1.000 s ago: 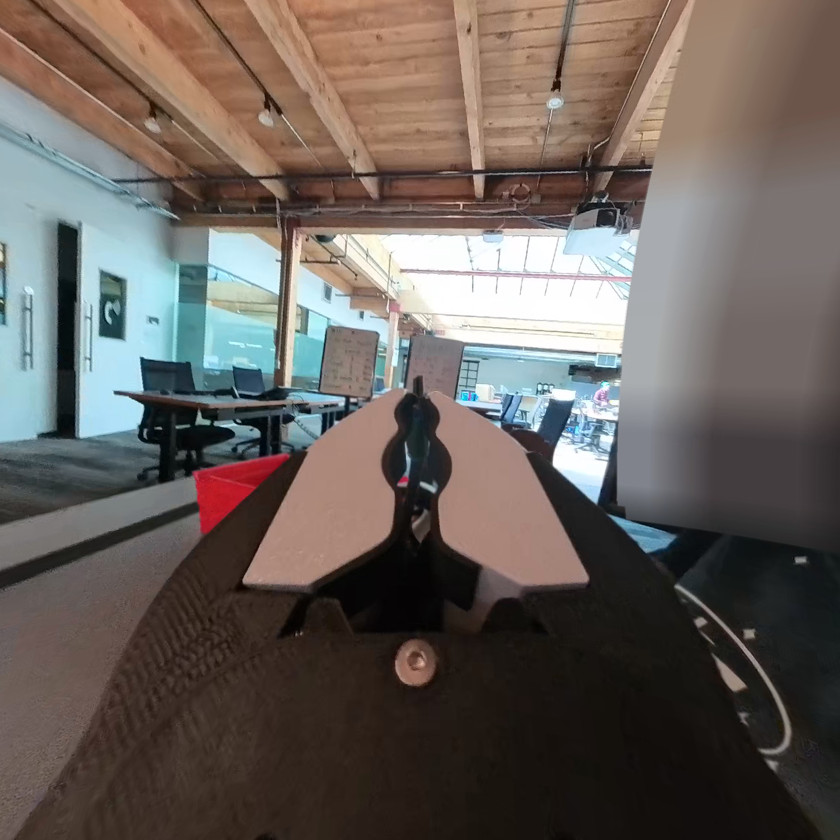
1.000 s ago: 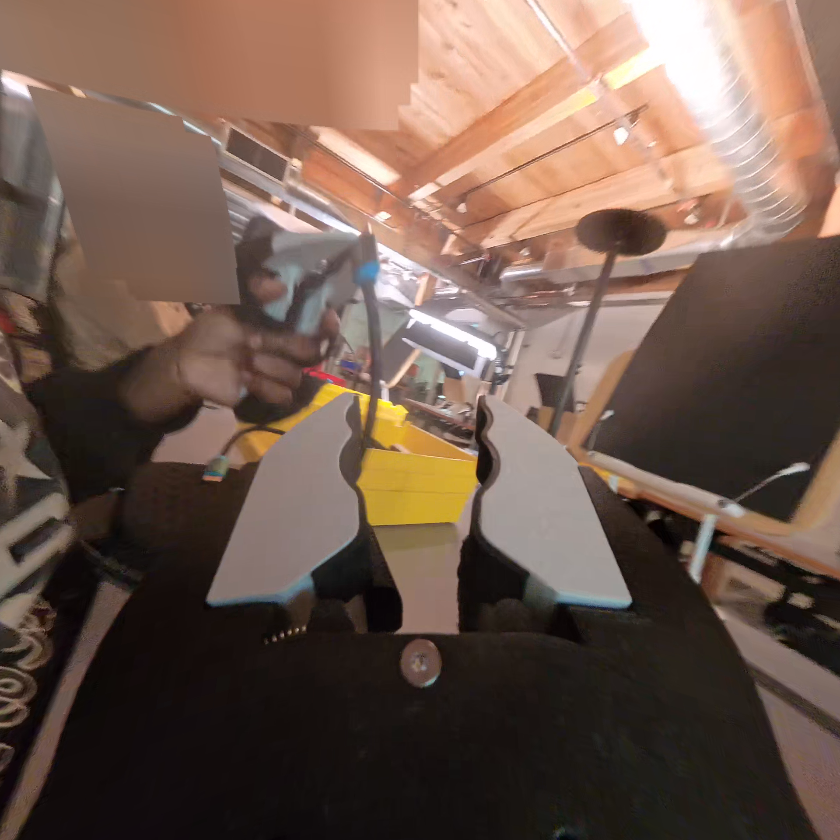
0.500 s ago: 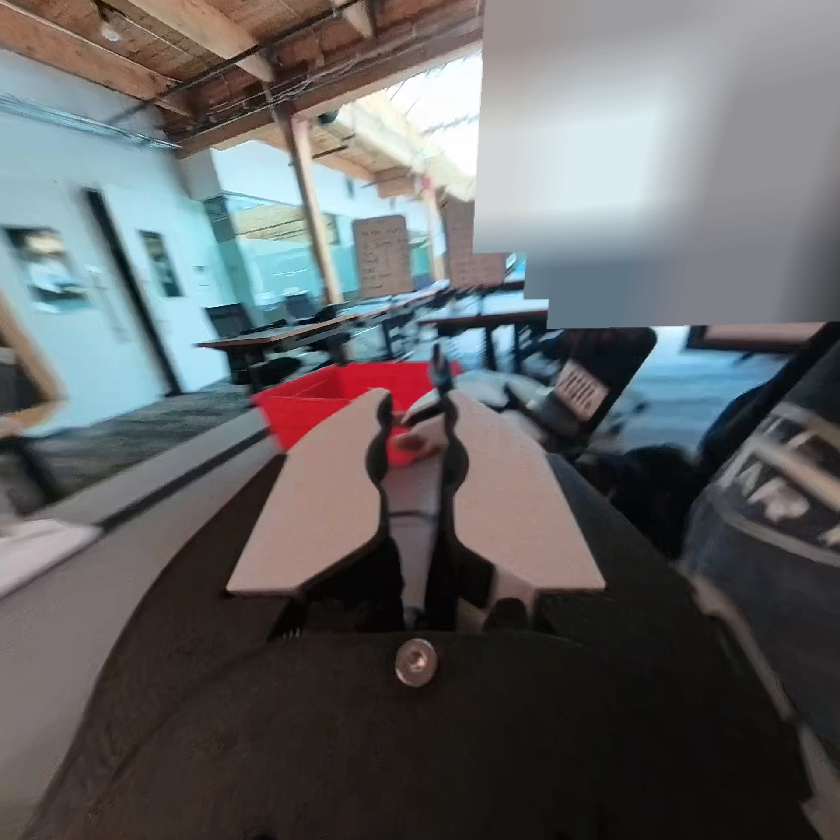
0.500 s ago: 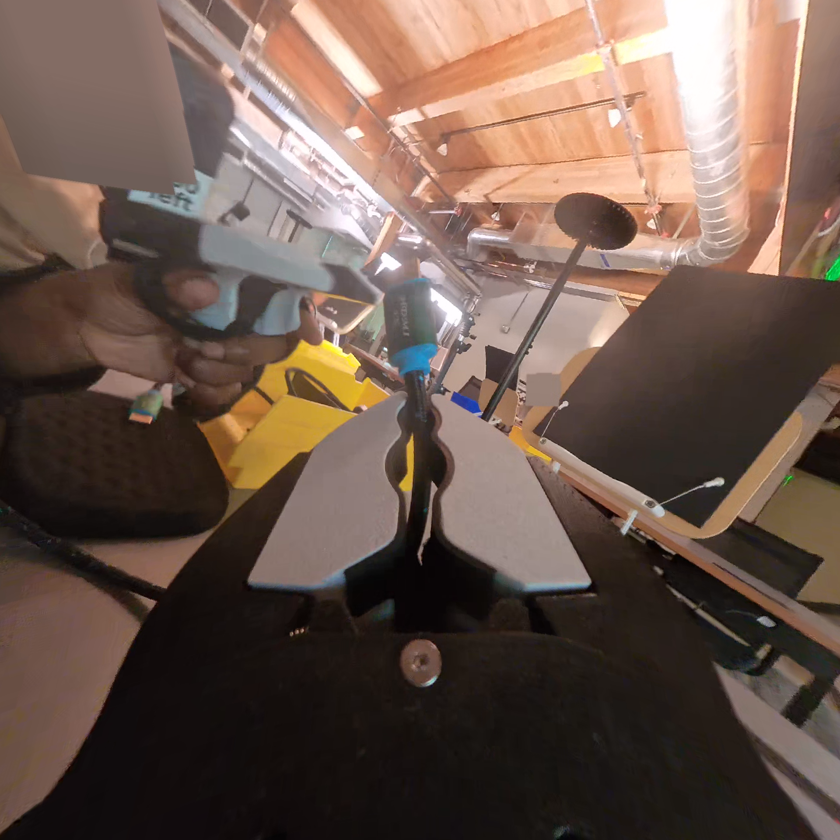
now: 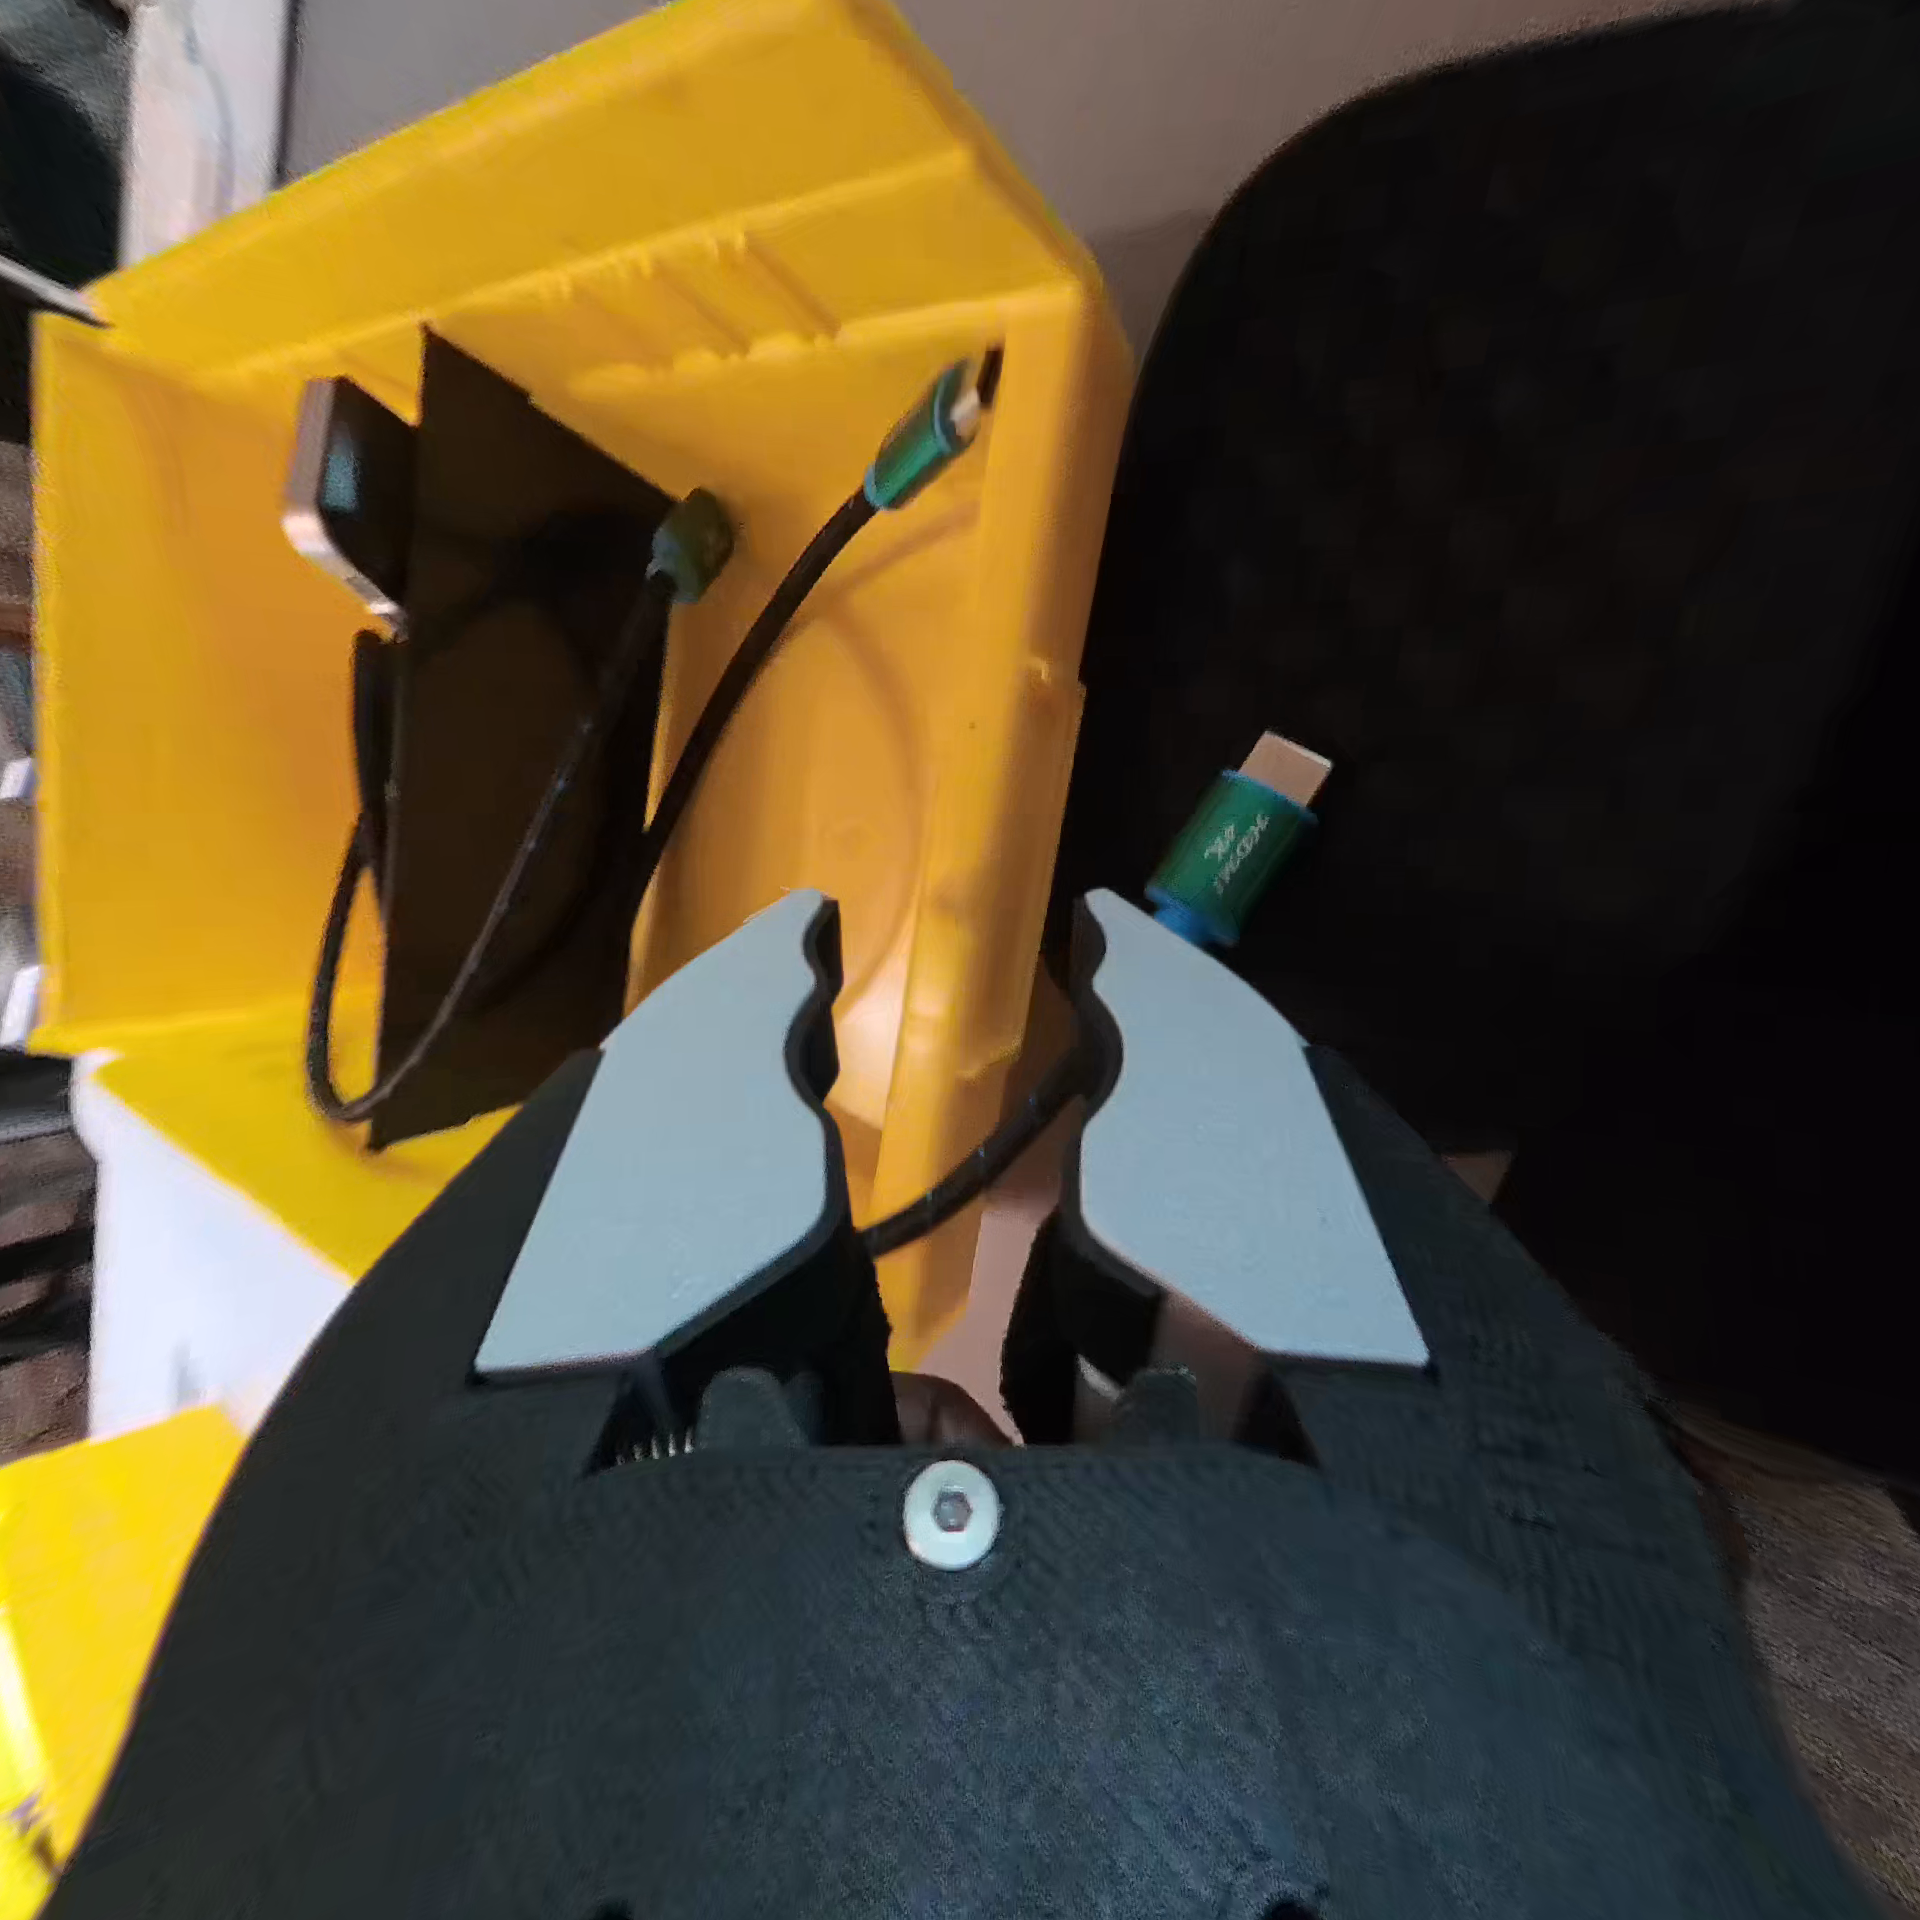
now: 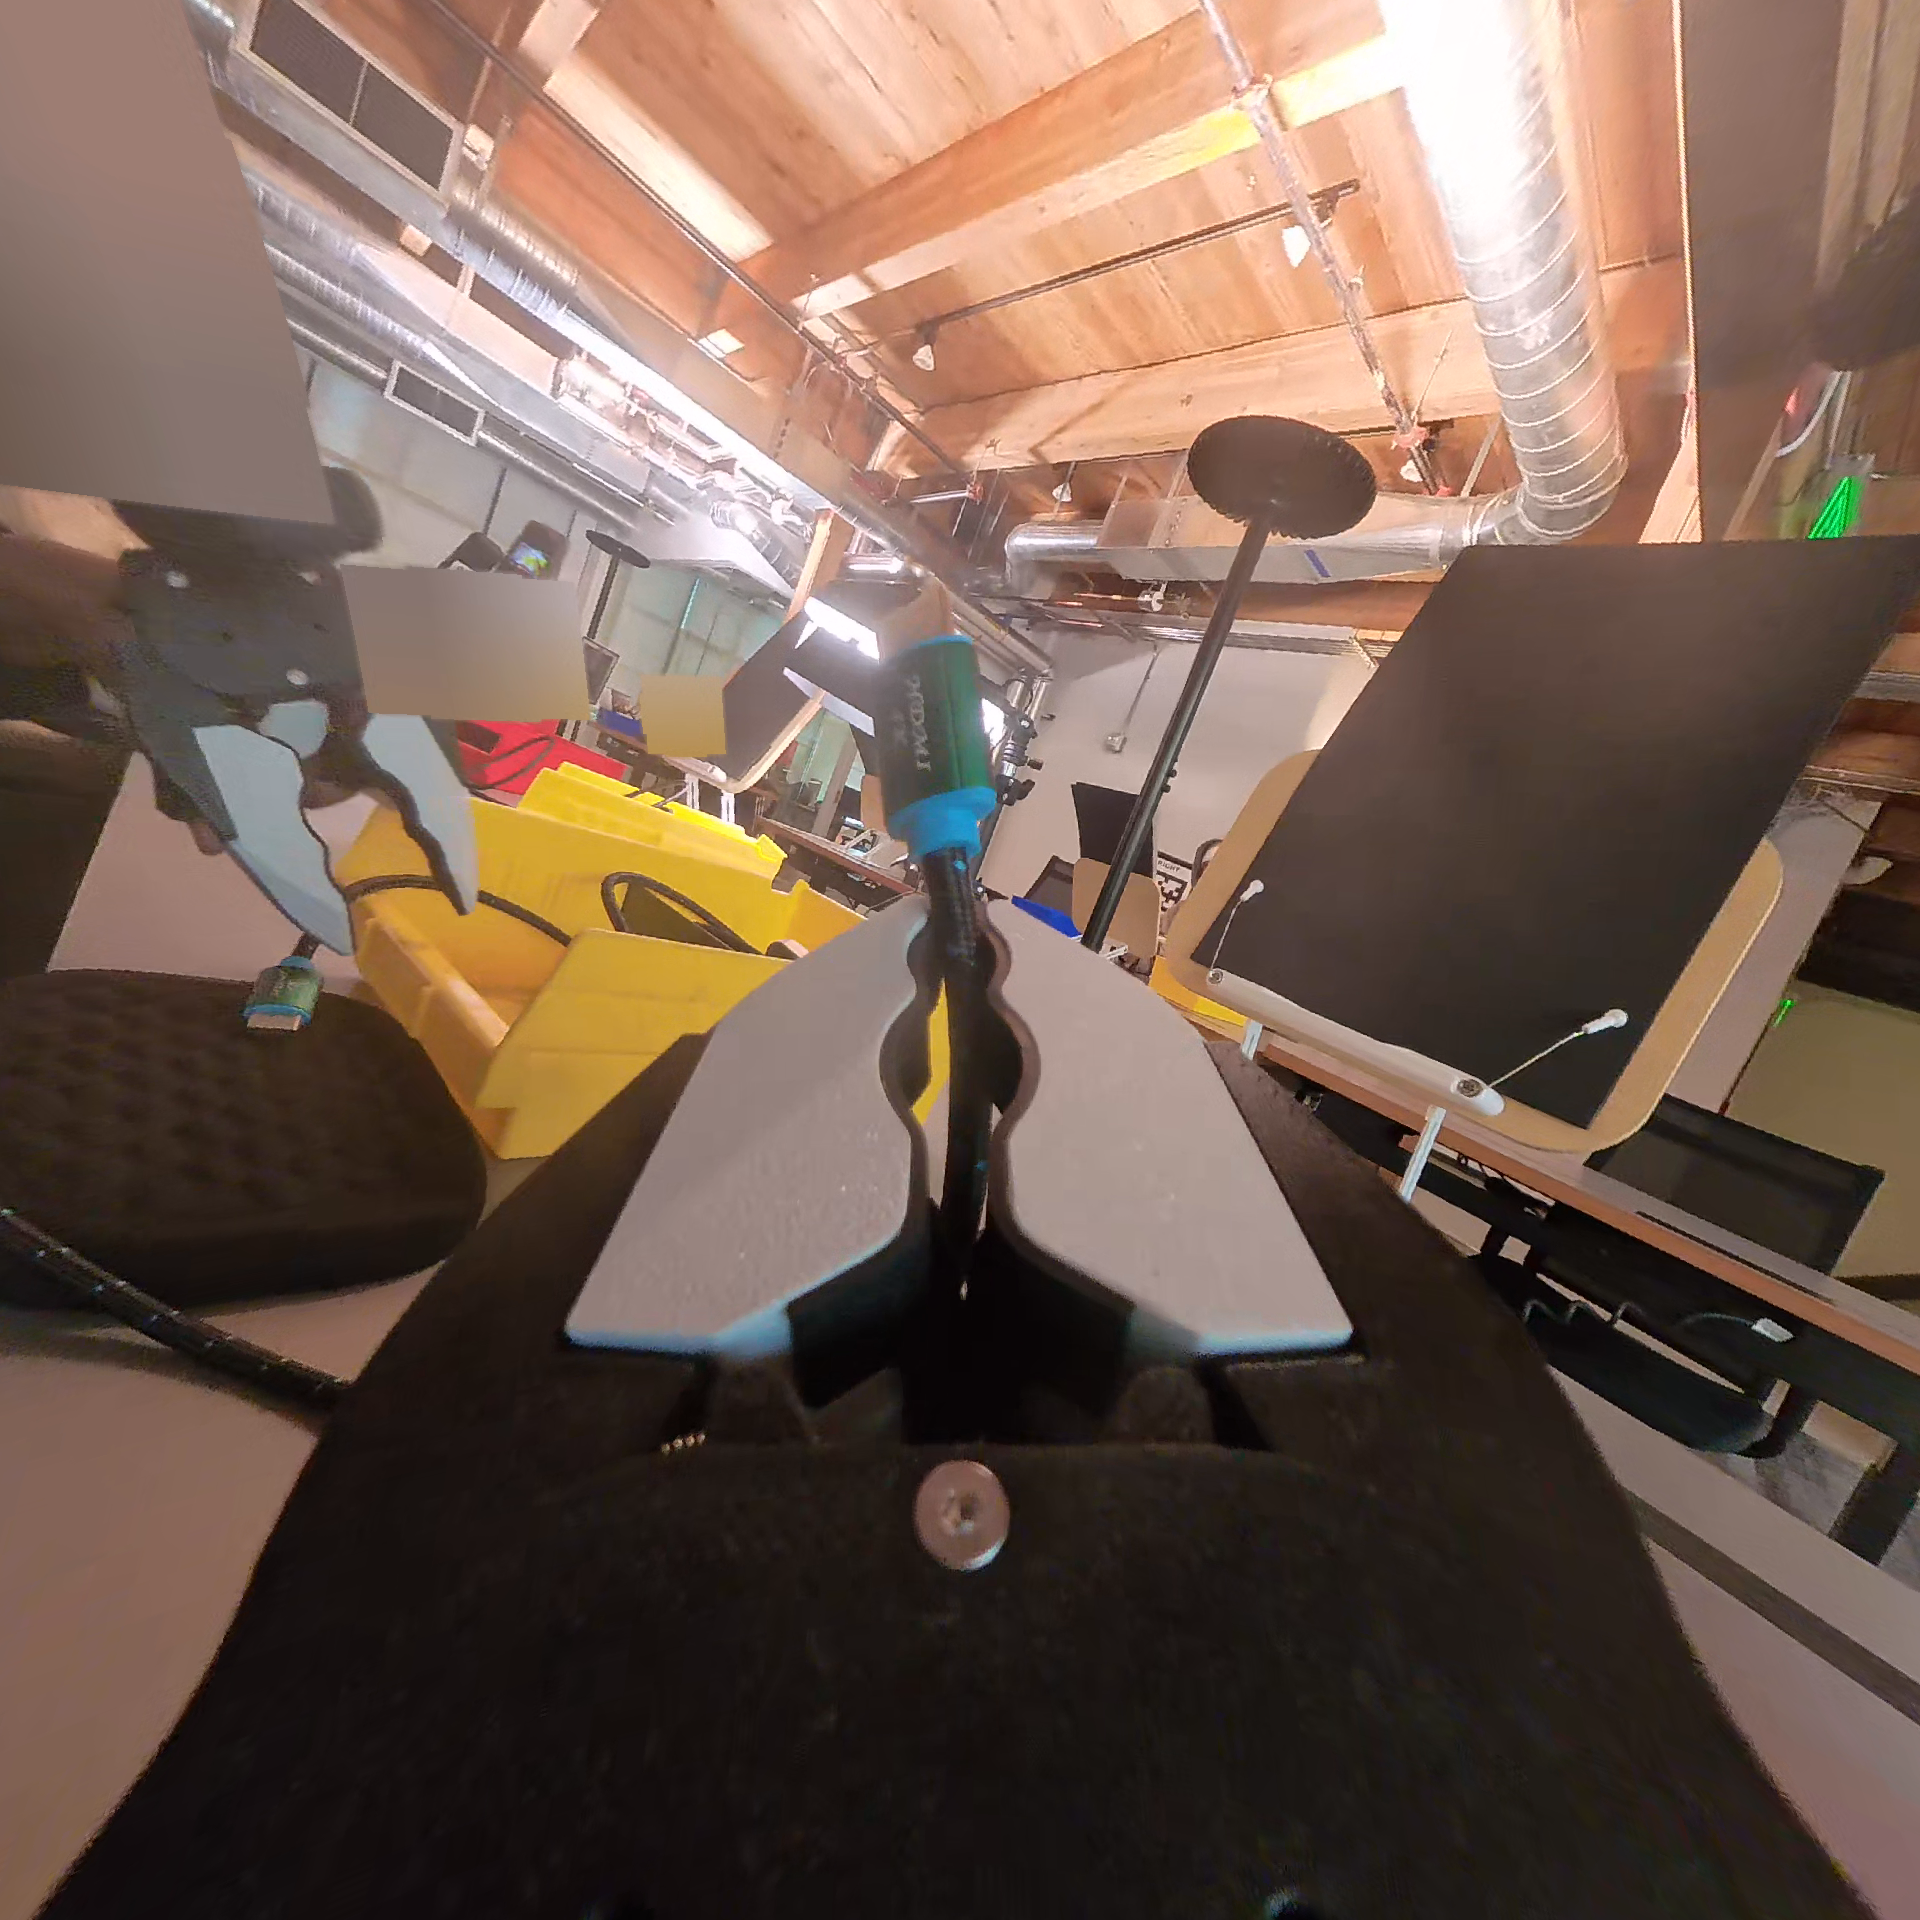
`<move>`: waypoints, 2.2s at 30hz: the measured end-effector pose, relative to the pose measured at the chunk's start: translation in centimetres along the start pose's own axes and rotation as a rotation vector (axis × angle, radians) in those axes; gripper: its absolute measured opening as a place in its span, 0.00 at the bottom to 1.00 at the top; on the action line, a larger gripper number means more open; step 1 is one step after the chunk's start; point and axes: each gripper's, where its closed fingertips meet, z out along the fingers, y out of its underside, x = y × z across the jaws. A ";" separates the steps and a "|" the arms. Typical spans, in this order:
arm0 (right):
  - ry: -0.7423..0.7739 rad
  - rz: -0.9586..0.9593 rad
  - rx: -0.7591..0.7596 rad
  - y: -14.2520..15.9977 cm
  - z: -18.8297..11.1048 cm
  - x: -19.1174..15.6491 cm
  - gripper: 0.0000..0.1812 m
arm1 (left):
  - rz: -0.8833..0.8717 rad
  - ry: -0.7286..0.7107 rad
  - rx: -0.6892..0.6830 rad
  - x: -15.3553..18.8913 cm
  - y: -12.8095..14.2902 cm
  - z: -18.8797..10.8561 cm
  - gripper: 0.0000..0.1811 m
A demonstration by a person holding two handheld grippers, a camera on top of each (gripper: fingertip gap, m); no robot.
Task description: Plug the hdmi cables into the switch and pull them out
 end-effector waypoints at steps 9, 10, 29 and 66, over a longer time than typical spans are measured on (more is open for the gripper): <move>0.002 -0.025 0.003 0.0 -0.1 0.0 0.03 | -0.211 0.144 -0.172 -0.6 2.6 3.7 0.15; 0.002 -0.025 0.004 0.0 -0.1 0.0 0.03 | -0.241 0.120 -0.166 -0.9 2.6 3.8 0.16; 0.000 0.074 -0.058 1.5 0.1 0.5 0.02 | -0.442 -0.426 0.165 -8.1 -2.9 -1.1 0.25; 0.057 0.358 0.069 -0.7 -2.4 2.8 0.10 | 0.551 -0.841 0.628 -2.0 -28.0 5.0 0.07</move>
